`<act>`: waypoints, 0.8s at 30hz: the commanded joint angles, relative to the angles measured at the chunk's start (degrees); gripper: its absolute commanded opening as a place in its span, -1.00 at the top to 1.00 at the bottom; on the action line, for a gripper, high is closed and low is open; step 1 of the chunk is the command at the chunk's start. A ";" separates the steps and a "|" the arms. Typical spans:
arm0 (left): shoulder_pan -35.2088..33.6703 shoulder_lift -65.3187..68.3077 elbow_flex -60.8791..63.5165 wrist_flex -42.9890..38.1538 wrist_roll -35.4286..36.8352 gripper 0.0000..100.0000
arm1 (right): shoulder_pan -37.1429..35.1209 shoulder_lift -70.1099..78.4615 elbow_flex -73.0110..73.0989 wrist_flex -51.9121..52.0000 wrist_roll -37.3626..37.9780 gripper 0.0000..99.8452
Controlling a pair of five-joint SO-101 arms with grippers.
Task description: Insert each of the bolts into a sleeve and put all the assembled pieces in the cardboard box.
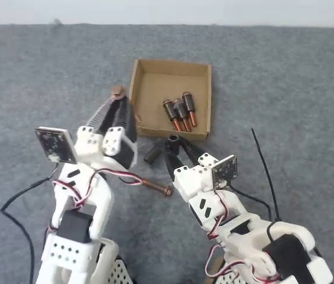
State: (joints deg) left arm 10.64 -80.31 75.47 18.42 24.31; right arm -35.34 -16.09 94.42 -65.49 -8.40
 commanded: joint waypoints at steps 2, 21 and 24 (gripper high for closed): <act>5.36 0.00 -6.02 0.00 0.44 0.98 | -0.31 -2.51 1.05 0.13 -0.62 0.99; 9.85 28.66 -21.05 0.35 0.53 0.98 | -0.40 -2.51 1.05 0.13 -0.62 0.99; 9.93 29.54 -19.91 0.35 0.44 0.98 | -0.40 -2.51 1.05 0.13 -0.62 0.99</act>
State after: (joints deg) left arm 20.13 -50.86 57.36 18.42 24.66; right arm -35.34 -16.09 94.42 -65.49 -8.40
